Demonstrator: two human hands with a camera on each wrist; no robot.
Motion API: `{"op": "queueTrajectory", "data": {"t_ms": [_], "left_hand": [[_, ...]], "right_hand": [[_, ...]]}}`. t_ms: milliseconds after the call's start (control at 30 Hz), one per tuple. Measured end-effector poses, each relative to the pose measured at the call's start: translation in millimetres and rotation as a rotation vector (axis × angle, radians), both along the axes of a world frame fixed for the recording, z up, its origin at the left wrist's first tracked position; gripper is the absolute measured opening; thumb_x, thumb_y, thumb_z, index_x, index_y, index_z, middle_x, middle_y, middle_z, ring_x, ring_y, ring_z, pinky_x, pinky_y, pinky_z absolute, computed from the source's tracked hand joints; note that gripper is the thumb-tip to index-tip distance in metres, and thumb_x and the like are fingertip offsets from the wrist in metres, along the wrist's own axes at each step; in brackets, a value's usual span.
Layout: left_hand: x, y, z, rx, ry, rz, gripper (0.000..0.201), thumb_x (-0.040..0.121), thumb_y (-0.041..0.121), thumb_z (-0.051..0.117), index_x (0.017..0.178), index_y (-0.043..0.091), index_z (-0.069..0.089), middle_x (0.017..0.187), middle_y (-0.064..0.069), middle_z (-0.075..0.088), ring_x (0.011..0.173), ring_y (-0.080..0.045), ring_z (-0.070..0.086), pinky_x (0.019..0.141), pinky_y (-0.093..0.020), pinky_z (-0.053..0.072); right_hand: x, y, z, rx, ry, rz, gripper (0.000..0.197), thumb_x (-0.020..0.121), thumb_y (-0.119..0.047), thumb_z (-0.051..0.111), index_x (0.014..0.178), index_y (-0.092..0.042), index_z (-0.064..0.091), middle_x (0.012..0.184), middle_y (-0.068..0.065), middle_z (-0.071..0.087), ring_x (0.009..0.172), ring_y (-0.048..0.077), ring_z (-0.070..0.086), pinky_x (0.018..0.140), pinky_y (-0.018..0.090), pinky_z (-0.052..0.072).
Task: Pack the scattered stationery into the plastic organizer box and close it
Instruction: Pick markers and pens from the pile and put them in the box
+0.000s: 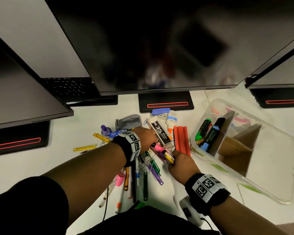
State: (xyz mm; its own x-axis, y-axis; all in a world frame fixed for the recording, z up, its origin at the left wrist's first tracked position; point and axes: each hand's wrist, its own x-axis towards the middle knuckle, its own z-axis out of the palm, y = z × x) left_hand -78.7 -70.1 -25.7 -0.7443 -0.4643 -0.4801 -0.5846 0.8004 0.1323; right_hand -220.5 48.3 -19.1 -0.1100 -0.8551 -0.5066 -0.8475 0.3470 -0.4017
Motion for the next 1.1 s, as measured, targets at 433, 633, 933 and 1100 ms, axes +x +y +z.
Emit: {"op": "queueTrajectory", "data": {"t_ms": [433,633,933,1100], "left_hand": [[53.2,1.0,14.3,-0.023,0.152,0.320,0.018,0.090,0.016,0.051,0.105,0.020,0.061,0.111,-0.002,0.063,0.106,-0.022,0.058,0.089,-0.032,0.046],[71.4,7.3,21.2,-0.129,0.067,0.436,0.023,0.091,0.032,0.051,0.106,0.018,0.061,0.108,-0.005,0.063,0.097,-0.025,0.063,0.076,-0.031,0.047],[98.3,14.3,22.1,-0.071,0.110,0.666,0.027,0.092,0.035,0.049,0.111,0.019,0.060,0.108,-0.005,0.060,0.092,-0.024,0.061,0.077,-0.031,0.048],[106.5,29.6,15.4,0.055,0.158,0.738,0.029,0.095,0.032,0.046,0.116,0.018,0.059,0.107,-0.008,0.066,0.099,-0.030,0.062,0.081,-0.030,0.047]], "right_hand": [[33.3,-28.0,-10.4,-0.081,0.032,0.190,0.038,0.086,-0.027,0.061,0.120,-0.013,0.054,0.110,0.011,0.067,0.101,0.027,0.064,0.084,0.031,0.052],[48.1,-23.2,-16.4,-0.038,0.135,0.267,0.033,0.087,-0.020,0.054,0.119,-0.014,0.047,0.105,0.011,0.068,0.096,0.030,0.065,0.078,0.036,0.053],[32.1,-29.2,3.0,-0.023,0.000,0.065,0.036,0.079,-0.015,0.060,0.112,-0.007,0.049,0.103,0.013,0.066,0.095,0.030,0.064,0.079,0.033,0.054],[36.7,-30.2,7.8,-0.022,-0.089,0.010,0.012,0.078,-0.015,0.059,0.085,-0.011,0.050,0.082,0.009,0.058,0.077,0.026,0.057,0.065,0.027,0.041]]}}
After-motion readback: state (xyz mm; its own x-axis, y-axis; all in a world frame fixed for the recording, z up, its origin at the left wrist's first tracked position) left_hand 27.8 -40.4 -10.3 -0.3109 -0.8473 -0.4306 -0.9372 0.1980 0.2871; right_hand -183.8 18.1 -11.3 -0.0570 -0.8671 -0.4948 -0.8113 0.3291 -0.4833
